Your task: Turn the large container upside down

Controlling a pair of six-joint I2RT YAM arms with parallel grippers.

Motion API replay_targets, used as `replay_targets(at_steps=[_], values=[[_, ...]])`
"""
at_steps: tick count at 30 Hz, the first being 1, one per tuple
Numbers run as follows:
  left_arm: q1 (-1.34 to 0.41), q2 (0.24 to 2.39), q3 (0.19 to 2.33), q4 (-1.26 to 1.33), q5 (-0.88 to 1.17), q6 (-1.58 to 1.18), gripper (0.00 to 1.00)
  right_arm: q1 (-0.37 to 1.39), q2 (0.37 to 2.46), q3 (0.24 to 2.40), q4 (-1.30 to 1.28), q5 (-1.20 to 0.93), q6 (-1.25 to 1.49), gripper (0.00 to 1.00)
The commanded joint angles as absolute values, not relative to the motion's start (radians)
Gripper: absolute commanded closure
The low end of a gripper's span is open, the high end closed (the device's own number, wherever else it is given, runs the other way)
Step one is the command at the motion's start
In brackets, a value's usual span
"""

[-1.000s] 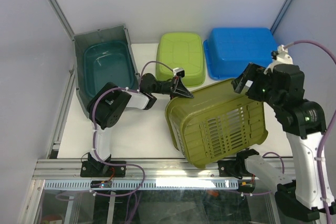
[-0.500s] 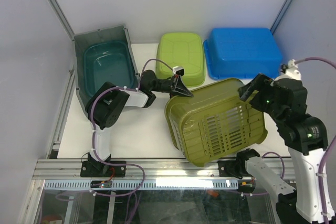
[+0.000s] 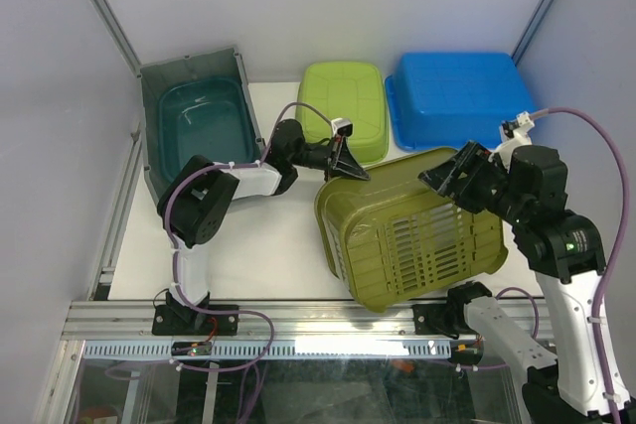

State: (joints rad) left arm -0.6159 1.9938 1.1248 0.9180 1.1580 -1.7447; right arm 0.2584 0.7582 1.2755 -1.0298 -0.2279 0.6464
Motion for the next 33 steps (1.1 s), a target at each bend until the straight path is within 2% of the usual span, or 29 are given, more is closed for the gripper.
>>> replay_targets(at_steps=[1, 3, 4, 6, 10, 12, 17, 21, 33], values=[[-0.612, 2.000, 1.139, 0.738, 1.202, -1.536, 1.00, 0.256, 0.758, 1.369, -1.086, 0.031, 0.584, 0.34], [-0.601, 1.996, 1.136, 0.778, 1.193, -1.533, 1.00, 0.256, 0.719, 1.379, -1.164, 0.256, 0.623, 0.31], [-0.598, 1.994, 1.137, 0.775, 1.184, -1.546, 1.00, 0.258, 0.658, 1.317, -1.065, 0.231, 0.521, 0.26], [-0.598, 1.976, 1.163, 0.773, 1.238, -1.514, 1.00, 0.258, 0.611, 1.313, -0.964, 0.253, 0.458, 0.21], [-0.588, 1.943, 1.234, 0.335, 1.188, -1.152, 1.00, 0.258, 0.674, 1.332, -0.923, 0.234, 0.369, 0.18], [-0.592, 1.996, 1.283, 0.297, 1.207, -1.146, 1.00, 0.258, 0.714, 1.347, -0.939, 0.223, 0.351, 0.13], [-0.590, 2.056, 1.367, 0.263, 1.222, -1.140, 1.00, 0.259, 0.741, 1.321, -0.930, 0.278, 0.298, 0.10], [-0.586, 2.091, 1.448, 0.092, 1.217, -1.030, 1.00, 0.258, 0.751, 1.321, -0.948, 0.292, 0.266, 0.09], [-0.583, 2.067, 1.447, -0.057, 1.174, -0.892, 1.00, 0.258, 0.810, 1.411, -1.054, 0.265, 0.143, 0.02]])
